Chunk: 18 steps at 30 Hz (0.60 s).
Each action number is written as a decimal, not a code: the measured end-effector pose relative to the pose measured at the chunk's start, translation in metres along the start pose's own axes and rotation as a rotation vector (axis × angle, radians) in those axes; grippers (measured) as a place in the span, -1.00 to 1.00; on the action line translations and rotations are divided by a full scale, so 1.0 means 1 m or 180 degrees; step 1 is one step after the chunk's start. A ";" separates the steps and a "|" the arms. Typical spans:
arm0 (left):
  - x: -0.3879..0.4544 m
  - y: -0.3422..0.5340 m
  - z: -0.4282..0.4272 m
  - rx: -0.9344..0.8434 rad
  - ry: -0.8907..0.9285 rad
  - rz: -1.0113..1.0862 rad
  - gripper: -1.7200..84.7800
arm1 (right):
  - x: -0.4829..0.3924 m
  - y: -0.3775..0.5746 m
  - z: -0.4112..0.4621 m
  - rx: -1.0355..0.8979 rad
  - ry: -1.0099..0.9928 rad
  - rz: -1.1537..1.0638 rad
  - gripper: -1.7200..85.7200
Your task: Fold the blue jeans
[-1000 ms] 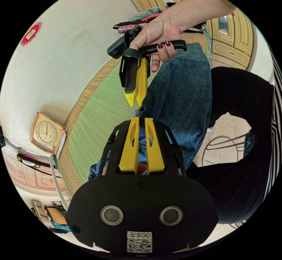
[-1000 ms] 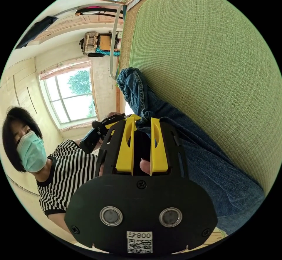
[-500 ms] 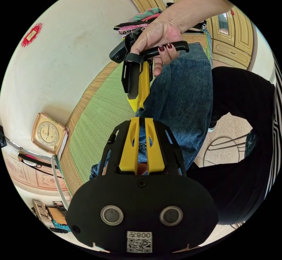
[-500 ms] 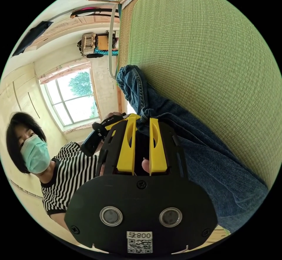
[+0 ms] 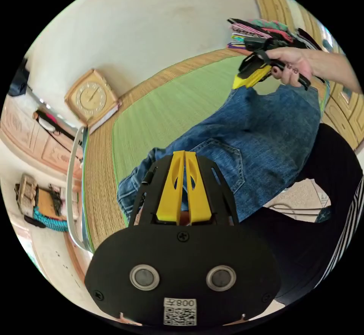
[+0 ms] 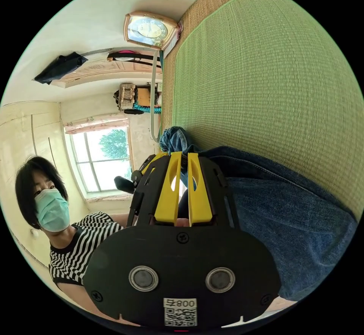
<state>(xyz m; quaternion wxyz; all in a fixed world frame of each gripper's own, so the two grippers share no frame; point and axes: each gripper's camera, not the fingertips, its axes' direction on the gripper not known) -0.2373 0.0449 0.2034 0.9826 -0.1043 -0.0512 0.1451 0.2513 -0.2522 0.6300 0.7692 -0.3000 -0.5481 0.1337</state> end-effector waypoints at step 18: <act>-0.071 -0.010 0.072 -0.0630 -0.0200 -0.0185 -0.96 | 0.031 -0.011 0.014 0.0347 0.0528 0.0328 -0.92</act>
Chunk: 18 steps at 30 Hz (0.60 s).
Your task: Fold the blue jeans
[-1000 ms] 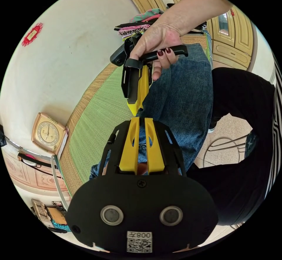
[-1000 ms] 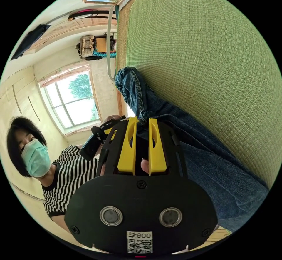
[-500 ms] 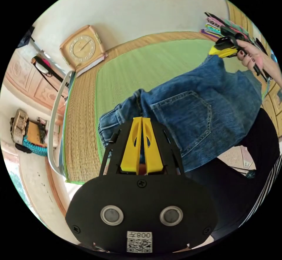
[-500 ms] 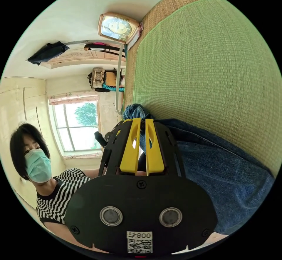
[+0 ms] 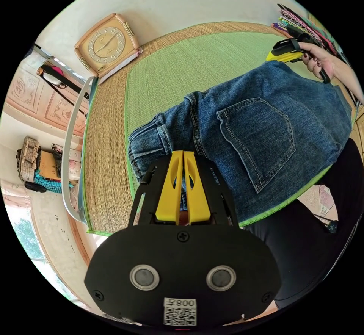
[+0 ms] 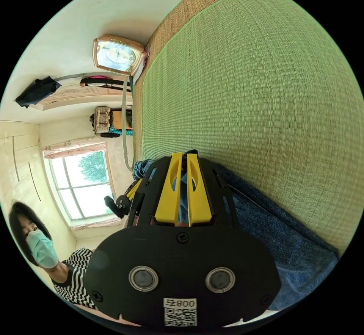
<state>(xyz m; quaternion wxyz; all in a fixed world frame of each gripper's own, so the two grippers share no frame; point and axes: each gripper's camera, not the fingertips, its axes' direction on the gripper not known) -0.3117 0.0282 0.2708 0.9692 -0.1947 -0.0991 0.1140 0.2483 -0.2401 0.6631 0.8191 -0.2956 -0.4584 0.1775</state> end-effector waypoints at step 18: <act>-0.023 -0.052 0.019 -0.0115 0.0134 -0.0082 -0.96 | -0.054 0.136 0.014 -0.0163 0.1798 -0.1083 -0.96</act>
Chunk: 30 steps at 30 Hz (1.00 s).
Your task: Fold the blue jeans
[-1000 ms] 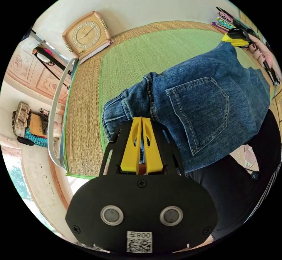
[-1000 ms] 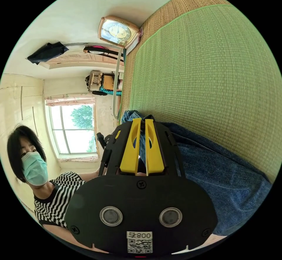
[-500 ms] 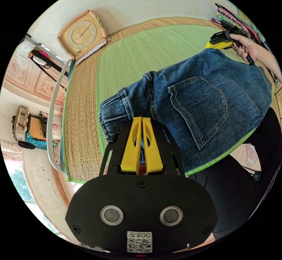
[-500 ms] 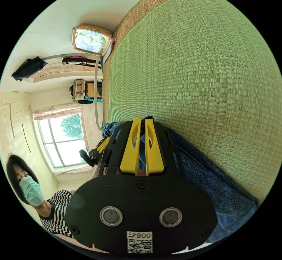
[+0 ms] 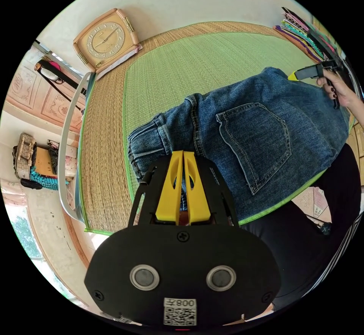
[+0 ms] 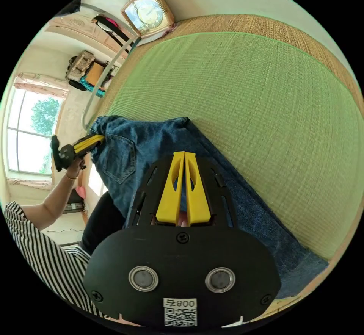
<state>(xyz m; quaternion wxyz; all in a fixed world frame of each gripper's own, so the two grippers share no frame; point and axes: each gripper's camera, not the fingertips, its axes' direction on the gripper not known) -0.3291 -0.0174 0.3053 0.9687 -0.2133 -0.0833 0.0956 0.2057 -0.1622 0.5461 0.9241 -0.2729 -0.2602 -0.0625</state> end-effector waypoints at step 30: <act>0.248 -0.117 -0.026 -0.0340 0.1133 0.2076 -0.91 | 0.068 0.417 -0.152 0.0774 0.0492 0.1703 -0.79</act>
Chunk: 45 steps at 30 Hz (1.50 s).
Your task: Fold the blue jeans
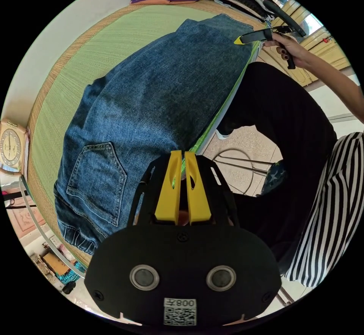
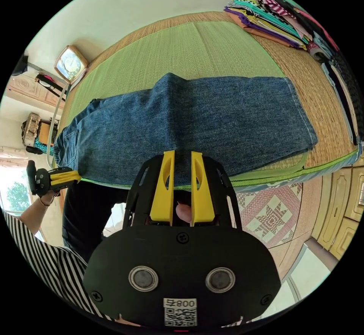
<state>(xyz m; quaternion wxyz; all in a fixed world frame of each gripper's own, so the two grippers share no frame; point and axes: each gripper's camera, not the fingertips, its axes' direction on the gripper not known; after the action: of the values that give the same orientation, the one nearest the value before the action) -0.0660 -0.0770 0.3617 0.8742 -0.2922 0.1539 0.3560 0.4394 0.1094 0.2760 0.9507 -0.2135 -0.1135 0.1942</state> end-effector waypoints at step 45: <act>0.058 -0.458 0.056 0.0238 -0.0081 0.0188 -0.96 | 0.222 -0.046 -0.099 0.0384 0.0733 0.0098 -0.94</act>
<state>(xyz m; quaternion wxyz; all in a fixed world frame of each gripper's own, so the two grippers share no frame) 0.3045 -0.2745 0.5615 0.8755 -0.2501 0.1646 0.3794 0.6827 0.1282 0.2390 0.9655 -0.1785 0.0115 0.1893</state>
